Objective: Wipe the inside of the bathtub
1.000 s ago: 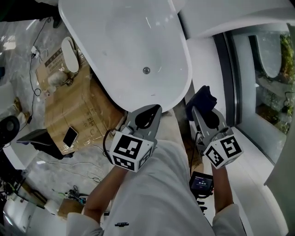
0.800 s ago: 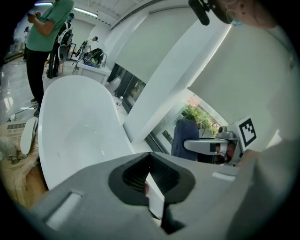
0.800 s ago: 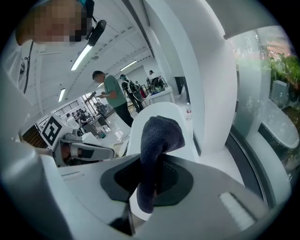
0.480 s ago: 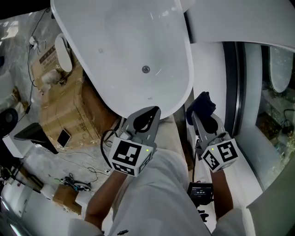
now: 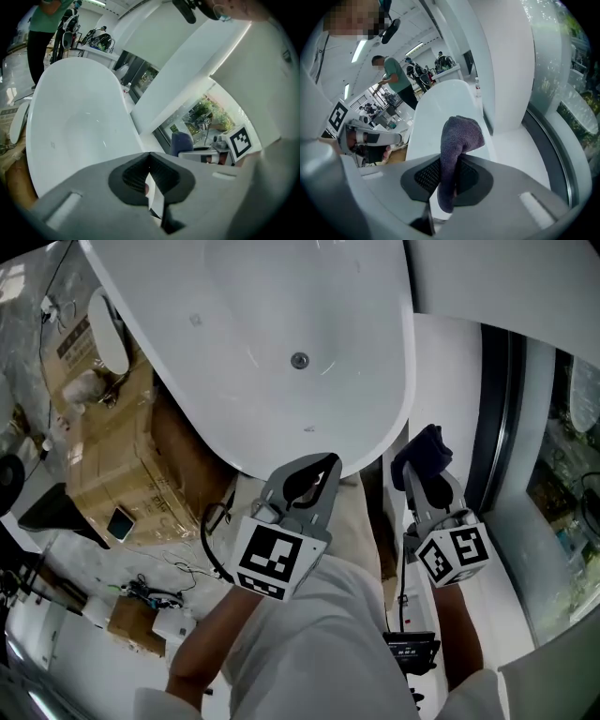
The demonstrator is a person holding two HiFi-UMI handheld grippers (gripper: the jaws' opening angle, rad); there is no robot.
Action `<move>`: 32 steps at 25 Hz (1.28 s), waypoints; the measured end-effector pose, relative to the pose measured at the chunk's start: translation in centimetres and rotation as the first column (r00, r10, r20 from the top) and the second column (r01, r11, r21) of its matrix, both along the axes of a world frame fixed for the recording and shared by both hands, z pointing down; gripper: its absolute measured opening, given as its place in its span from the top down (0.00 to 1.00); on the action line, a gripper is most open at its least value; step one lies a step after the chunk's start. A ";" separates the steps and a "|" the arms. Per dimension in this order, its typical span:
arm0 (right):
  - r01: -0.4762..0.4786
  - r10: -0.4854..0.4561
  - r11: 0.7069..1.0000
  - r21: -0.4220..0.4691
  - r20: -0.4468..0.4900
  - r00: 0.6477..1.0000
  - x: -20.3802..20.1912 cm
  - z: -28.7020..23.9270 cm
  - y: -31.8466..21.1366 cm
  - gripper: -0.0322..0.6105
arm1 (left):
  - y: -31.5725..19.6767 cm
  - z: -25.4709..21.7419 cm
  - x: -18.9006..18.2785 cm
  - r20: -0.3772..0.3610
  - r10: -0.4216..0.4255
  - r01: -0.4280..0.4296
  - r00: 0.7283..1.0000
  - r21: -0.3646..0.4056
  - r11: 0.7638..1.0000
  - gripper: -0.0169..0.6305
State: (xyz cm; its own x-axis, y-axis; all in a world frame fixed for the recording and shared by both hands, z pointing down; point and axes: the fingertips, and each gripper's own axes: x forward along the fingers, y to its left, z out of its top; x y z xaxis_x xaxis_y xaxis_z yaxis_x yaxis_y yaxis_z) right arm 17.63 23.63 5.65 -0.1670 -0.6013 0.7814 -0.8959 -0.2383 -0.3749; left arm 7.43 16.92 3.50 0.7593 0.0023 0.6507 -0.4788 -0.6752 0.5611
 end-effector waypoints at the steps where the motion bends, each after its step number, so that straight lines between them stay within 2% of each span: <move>1: -0.013 0.013 1.000 -0.007 0.004 1.000 0.1 0.8 -0.1 0.87 | -0.1 0.5 0.0 0.001 0.000 0.000 1.000 -0.001 1.000 0.98; 8: -0.029 0.028 0.999 -0.024 -0.019 0.999 -0.2 5.3 -1.1 0.87 | 0.8 3.6 0.6 0.006 0.023 -0.023 1.000 -0.024 0.999 0.98; 15: -0.110 0.106 0.986 -0.125 -0.042 0.994 0.1 10.4 1.3 0.87 | 2.0 7.1 1.3 0.032 0.029 -0.028 0.999 -0.050 0.998 0.98; 23: -0.174 0.170 0.971 -0.162 -0.039 0.985 0.9 14.6 2.4 0.87 | 3.0 11.5 2.1 0.028 0.090 -0.087 0.996 -0.087 0.992 0.98; 28: -0.137 0.130 0.972 -0.190 -0.052 0.990 0.9 16.1 2.0 0.87 | 4.0 12.8 2.3 0.038 0.100 -0.095 0.994 -0.117 0.989 0.98; 32: -0.012 -0.007 0.976 -0.219 -0.087 0.996 1.0 17.4 1.4 0.87 | 4.4 13.5 2.4 0.042 0.100 -0.094 0.994 -0.128 0.987 0.98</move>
State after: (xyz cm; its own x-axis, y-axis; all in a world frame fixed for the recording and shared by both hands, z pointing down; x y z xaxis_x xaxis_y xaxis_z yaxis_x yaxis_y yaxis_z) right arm 18.61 25.03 23.04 -0.0914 -0.4142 0.9056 -0.9219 -0.3086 -0.2342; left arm 9.82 21.31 16.99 0.7195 0.1583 0.6762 -0.4430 -0.6452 0.6224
